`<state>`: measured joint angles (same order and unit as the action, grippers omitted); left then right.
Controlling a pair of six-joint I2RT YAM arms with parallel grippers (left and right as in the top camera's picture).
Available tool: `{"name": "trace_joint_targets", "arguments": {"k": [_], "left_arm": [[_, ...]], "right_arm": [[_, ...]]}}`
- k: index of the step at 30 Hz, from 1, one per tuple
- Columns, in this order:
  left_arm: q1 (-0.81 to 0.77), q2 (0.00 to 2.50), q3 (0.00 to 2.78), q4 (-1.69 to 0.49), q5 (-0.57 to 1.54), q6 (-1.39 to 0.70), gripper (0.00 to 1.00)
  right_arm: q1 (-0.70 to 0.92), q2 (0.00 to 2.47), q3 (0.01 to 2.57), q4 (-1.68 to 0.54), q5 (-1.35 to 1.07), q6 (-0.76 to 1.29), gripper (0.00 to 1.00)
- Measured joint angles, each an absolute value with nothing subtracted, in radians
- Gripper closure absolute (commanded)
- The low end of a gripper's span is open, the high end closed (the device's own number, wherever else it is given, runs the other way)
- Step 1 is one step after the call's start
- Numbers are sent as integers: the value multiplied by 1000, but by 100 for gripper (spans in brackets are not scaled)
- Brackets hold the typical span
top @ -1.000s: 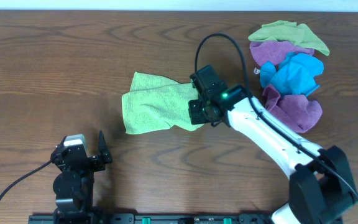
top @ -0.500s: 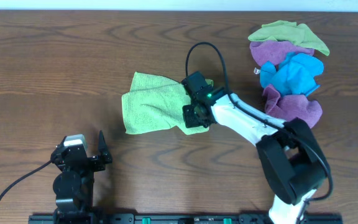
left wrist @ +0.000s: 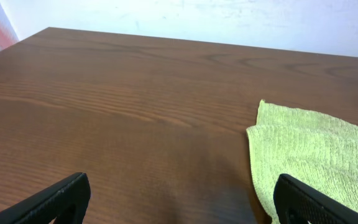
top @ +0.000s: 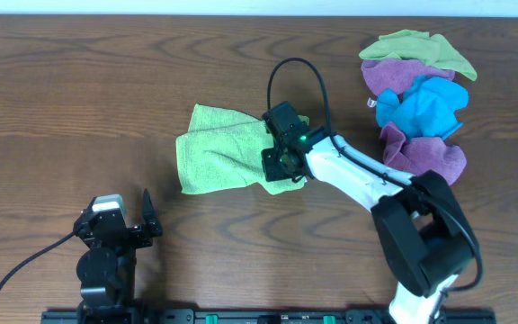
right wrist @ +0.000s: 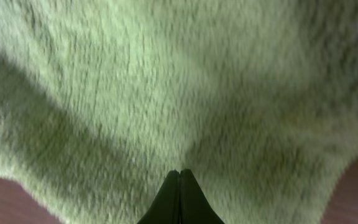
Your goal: Fold the cloth
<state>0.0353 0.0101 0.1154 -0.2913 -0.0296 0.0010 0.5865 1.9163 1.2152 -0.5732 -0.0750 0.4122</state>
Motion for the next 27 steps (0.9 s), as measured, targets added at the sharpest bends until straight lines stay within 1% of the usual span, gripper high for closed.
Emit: {"name": "trace_joint_targets", "arguments": {"k": [5, 11, 27], "left_arm": [[35, 10, 115, -291, -30, 1, 5], [35, 10, 115, -291, -29, 1, 5], [35, 10, 115, -291, -30, 1, 5]], "right_arm": [[587, 1821, 1216, -673, -66, 412, 98], [587, 1821, 1185, -700, -63, 413, 98], [575, 1826, 1045, -446, -44, 413, 98]]}}
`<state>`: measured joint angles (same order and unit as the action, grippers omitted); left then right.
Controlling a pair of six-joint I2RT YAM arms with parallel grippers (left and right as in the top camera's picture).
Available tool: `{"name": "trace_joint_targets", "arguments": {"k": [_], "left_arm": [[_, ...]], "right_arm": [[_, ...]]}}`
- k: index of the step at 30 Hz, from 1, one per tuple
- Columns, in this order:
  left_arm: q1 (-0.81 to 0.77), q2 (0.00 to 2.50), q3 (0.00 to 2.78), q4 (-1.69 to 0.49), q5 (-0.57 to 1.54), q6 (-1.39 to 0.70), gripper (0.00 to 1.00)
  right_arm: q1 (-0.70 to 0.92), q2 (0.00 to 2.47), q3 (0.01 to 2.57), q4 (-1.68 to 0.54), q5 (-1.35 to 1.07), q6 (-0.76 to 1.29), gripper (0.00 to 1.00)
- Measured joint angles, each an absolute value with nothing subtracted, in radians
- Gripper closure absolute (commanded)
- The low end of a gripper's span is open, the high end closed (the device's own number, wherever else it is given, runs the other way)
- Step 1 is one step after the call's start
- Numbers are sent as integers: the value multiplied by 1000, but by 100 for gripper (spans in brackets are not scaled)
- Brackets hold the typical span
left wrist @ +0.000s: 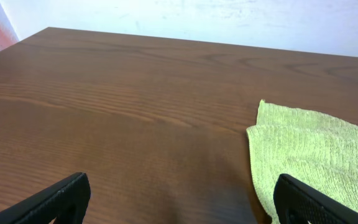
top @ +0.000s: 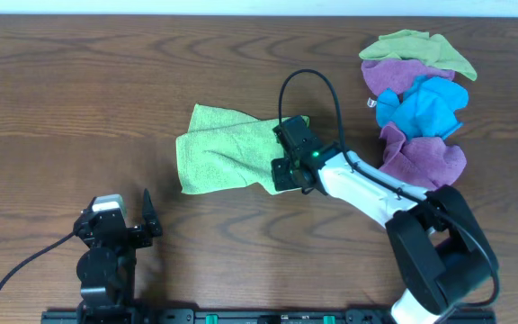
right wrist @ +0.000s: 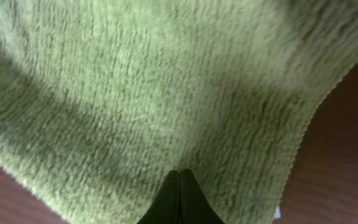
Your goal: Fold the cloth
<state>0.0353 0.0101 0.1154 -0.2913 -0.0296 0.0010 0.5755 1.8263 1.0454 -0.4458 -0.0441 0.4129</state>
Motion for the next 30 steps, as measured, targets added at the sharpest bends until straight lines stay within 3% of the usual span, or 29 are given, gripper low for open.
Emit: {"name": "trace_joint_targets", "arguments": {"k": [14, 24, 30], "left_arm": [[35, 10, 115, -291, -30, 1, 5], [35, 10, 115, -291, -30, 1, 5], [35, 10, 115, -291, -29, 1, 4]], "right_arm": [[538, 1903, 1067, -328, -59, 413, 98], [564, 1890, 1107, -611, -76, 477, 98], [688, 1883, 1110, -721, -48, 557, 99]]}}
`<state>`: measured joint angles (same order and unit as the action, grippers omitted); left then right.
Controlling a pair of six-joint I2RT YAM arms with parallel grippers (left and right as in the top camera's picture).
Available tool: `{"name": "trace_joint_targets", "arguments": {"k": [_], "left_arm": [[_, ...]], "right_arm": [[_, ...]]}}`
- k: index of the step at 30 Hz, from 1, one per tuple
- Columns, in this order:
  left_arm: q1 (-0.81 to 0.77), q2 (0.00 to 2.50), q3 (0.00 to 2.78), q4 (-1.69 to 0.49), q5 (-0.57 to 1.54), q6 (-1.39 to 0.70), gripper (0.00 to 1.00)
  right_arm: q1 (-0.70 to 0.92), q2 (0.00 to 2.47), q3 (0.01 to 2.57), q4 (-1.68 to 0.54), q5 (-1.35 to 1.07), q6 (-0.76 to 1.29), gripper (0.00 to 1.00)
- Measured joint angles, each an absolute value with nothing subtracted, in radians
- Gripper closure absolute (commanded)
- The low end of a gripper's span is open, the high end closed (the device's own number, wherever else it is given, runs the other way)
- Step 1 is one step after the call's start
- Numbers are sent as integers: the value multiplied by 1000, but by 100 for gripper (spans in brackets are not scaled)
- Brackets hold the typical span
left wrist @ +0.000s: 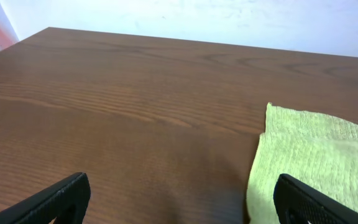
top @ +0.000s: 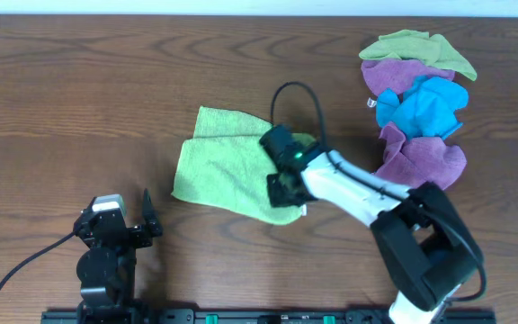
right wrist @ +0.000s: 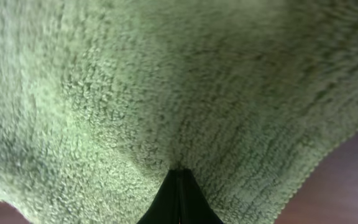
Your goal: Fold the cloth
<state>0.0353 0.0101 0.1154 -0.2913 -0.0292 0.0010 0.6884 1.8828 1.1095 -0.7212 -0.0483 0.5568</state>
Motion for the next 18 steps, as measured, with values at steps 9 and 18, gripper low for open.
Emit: {"name": "trace_joint_targets", "arguments": {"k": [9, 18], "left_arm": [[35, 10, 115, -291, -30, 1, 5], [35, 10, 115, -291, -30, 1, 5]], "right_arm": [[897, 1881, 1110, -793, -37, 670, 99], [902, 1881, 1117, -840, -79, 713, 98]]}}
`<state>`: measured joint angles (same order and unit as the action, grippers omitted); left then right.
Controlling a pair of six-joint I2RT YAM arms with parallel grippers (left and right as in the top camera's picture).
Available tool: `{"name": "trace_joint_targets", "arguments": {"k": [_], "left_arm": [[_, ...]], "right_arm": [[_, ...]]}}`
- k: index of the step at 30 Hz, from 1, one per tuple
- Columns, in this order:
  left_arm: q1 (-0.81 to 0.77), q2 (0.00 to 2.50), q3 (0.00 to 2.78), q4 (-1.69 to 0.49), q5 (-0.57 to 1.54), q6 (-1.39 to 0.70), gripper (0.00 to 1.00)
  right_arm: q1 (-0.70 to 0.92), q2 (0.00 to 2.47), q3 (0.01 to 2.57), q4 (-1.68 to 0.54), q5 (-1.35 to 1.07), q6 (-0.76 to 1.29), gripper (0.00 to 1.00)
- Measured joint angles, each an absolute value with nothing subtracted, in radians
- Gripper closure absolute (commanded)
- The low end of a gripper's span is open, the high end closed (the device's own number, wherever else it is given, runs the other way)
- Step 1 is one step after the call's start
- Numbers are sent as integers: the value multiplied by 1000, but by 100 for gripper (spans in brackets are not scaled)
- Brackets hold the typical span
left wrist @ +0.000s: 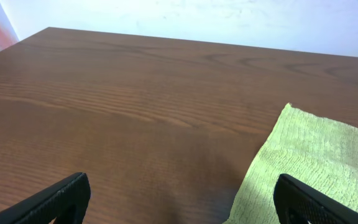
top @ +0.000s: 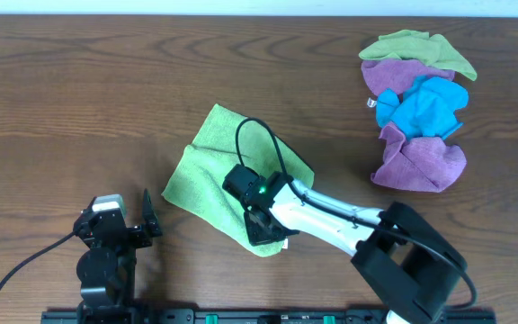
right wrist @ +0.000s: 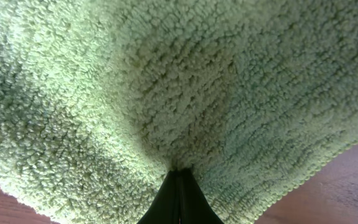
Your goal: Fold the cloth
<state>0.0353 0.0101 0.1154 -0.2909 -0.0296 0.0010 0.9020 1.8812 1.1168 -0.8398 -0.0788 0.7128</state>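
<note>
A light green cloth (top: 209,171) lies spread on the wooden table (top: 79,90), turned like a diamond near the middle front. My right gripper (top: 261,225) sits at its near corner, shut on the cloth; in the right wrist view the pinched fingers (right wrist: 179,199) bite into green terry (right wrist: 166,81) that fills the frame. My left gripper (top: 147,216) rests at the front left, open and holding nothing. Its view shows the cloth's left edge (left wrist: 303,155) between the fingertips (left wrist: 61,196) and the far wall.
A heap of crumpled cloths (top: 416,108), green, purple and blue, lies at the back right. The right arm's black cable (top: 254,144) loops over the green cloth. The table's front rail (top: 259,315) runs along the near edge.
My right gripper has moved toward the front left with the cloth's corner in it. The cloth has been dragged and turned, now lying flatter and more diagonal.
The green cloth first lay folded over itself at the table's middle, with my right gripper shut on its right edge. It stayed there a moment later. Then the cloth sat lower and flatter, and now it lies spread diagonally nearer the front. The left arm stayed still.
</note>
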Motion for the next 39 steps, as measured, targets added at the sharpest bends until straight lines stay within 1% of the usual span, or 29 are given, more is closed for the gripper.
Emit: {"name": "trace_joint_targets", "arguments": {"k": [5, 9, 10, 11, 12, 14, 15, 16, 17, 18, 19, 22, 30, 35, 37, 39], "left_arm": [[35, 10, 115, -291, -30, 1, 4], [35, 10, 115, -291, -30, 1, 5], [35, 10, 115, -291, -30, 1, 5], [35, 10, 115, -291, -30, 1, 5], [35, 10, 115, -291, -30, 1, 4], [35, 10, 115, -291, -30, 1, 5], [35, 10, 115, -291, -30, 1, 5], [35, 10, 115, -291, -30, 1, 5], [35, 10, 115, -291, -30, 1, 4], [35, 10, 115, -291, -30, 1, 5], [35, 10, 115, -291, -30, 1, 5], [35, 10, 115, -291, -30, 1, 5], [35, 10, 115, -291, -29, 1, 5], [35, 10, 115, -291, -15, -4, 5], [35, 10, 115, -290, 38, -52, 5], [35, 10, 115, -290, 128, -158, 5]], "right_arm": [[897, 1842, 1122, -865, -102, 682, 99], [896, 1668, 1153, -873, -102, 657, 99], [894, 1613, 1165, -876, -101, 653, 97], [891, 1551, 1175, -881, -100, 648, 79], [884, 1498, 1183, -893, -98, 648, 58], [857, 1413, 1188, -936, -92, 640, 49], [833, 1375, 1189, -966, -88, 636, 39], [802, 1349, 1189, -1004, -90, 630, 32], [782, 1336, 1189, -1019, -85, 632, 30], [739, 1322, 1188, -1040, -95, 625, 21], [702, 1316, 1187, -1048, -104, 619, 18], [607, 1313, 1159, -1031, -169, 586, 16], [366, 1315, 876, -785, -441, 528, 15], [304, 1316, 702, -639, -542, 514, 15], [297, 1316, 645, -562, -573, 517, 15], [295, 1316, 601, -502, -595, 520, 15]]}}
